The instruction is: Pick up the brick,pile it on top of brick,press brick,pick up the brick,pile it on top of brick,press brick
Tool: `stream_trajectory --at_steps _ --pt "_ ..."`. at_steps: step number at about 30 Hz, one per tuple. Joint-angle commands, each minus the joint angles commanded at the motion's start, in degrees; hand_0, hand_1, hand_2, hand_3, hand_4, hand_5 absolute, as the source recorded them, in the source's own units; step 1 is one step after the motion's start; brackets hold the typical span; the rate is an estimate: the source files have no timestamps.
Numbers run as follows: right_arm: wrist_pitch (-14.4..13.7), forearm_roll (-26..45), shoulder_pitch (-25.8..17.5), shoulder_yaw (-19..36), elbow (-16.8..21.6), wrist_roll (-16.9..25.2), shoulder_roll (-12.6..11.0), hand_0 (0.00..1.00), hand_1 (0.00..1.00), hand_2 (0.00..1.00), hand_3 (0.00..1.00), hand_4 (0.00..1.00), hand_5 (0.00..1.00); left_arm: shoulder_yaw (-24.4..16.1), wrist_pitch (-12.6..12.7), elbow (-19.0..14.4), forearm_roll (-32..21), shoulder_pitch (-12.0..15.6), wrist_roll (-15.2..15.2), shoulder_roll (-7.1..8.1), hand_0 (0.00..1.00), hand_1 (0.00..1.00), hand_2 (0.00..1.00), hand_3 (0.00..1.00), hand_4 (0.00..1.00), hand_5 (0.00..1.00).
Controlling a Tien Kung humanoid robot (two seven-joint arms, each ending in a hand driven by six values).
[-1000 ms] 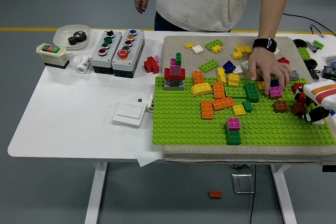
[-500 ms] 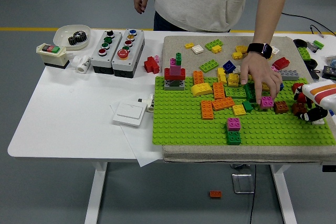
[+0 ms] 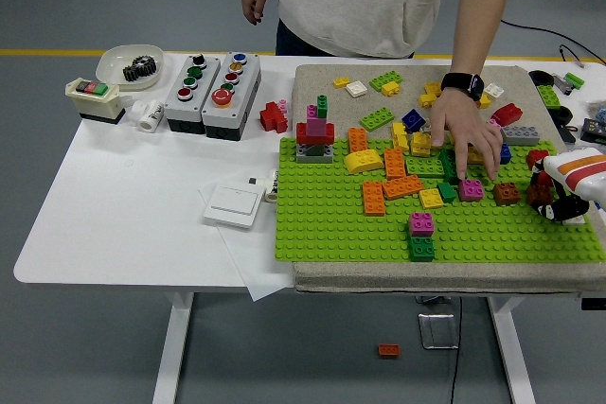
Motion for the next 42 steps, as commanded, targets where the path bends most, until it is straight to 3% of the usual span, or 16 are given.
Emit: stream_trajectory --at_steps 14,15,20,21,42 --pt "-0.3 0.0 -0.1 -0.3 0.0 0.0 0.1 0.267 0.179 0.220 0.574 0.722 0.354 -0.2 -0.1 0.0 0.3 0.2 0.1 0.02 0.822 0.800 0.807 0.620 0.716 0.680" --pt "-0.5 0.0 -0.1 -0.4 -0.1 0.1 0.2 0.260 0.173 0.217 0.515 0.708 0.353 -0.2 -0.1 0.0 0.4 0.2 0.2 0.03 0.823 0.800 0.807 0.620 0.717 0.680" --pt "-0.6 0.0 -0.2 -0.5 -0.2 0.1 0.2 0.260 0.173 0.217 0.515 0.708 0.353 -0.4 -0.1 0.0 0.6 0.2 0.3 0.02 0.823 0.800 0.807 0.620 0.717 0.680" --pt "-0.6 0.0 -0.2 -0.5 -0.2 0.1 0.2 0.258 0.171 0.216 0.475 0.713 0.353 -0.4 -0.2 0.0 0.6 0.2 0.3 0.03 0.823 0.800 0.807 0.621 0.716 0.678" --pt "-1.4 0.0 -0.4 0.3 2.6 0.5 -0.6 0.243 0.161 0.205 0.449 0.709 0.352 0.0 -0.3 0.0 0.1 -0.1 0.2 0.15 0.823 0.800 0.807 0.621 0.717 0.678"
